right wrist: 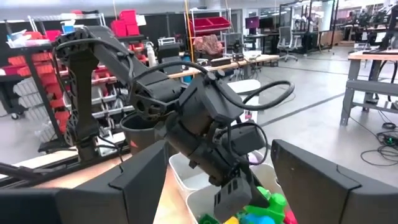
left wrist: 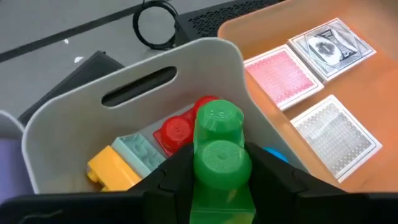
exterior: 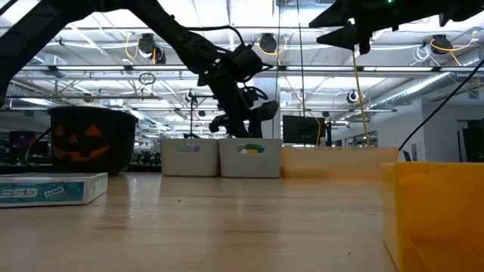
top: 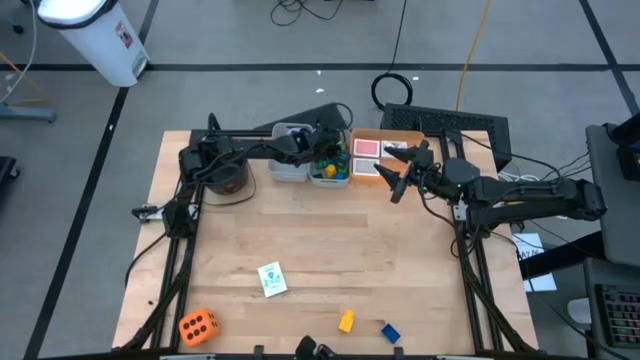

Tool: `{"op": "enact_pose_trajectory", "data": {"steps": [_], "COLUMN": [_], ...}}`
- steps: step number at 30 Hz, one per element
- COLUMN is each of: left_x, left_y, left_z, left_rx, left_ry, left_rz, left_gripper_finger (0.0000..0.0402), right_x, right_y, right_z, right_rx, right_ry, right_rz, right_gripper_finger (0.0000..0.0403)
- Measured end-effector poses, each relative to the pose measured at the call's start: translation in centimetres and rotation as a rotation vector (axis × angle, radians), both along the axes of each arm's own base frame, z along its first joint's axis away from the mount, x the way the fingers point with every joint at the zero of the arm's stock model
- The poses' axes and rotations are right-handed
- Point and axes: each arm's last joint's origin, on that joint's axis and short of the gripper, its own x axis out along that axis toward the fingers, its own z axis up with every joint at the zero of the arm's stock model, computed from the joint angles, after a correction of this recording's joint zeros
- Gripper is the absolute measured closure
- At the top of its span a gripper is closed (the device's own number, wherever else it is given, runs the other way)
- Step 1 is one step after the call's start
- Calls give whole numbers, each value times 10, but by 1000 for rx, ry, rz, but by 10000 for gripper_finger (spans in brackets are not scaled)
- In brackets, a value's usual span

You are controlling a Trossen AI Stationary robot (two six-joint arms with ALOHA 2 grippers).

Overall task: Pick & Place Toys
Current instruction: Put the green gamepiece into the right gray bin, then put the orange dice into the left gray bin

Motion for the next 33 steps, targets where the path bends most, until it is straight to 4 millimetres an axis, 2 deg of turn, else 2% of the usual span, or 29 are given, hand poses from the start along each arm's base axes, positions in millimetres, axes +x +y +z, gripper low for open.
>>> {"op": "enact_pose_trajectory", "data": {"steps": [4,17,25,29,33], "left_x": [0,-2,-7,-14,-17], "left_y": [0,5,6,12,17], "left_z": [-1,0,22,34,35], "left_rx": [-17,-98,-52,-25,-62], "left_ry": [-4,-54,-79,-95,-113], "left_rz": [4,-21,-66,-57,-33], "left_gripper_finger": [253,244,240,213,169], "right_x": [-1,0,0,0,0], "right_y": [0,2,2,2,2], "right_z": [0,0,-1,-1,-1], "right_rx": [1,0,0,0,1], "right_ry": [6,8,12,12,12], "right_rz": [0,57,58,58,58], "right_gripper_finger": [129,129,129,129,129]}}
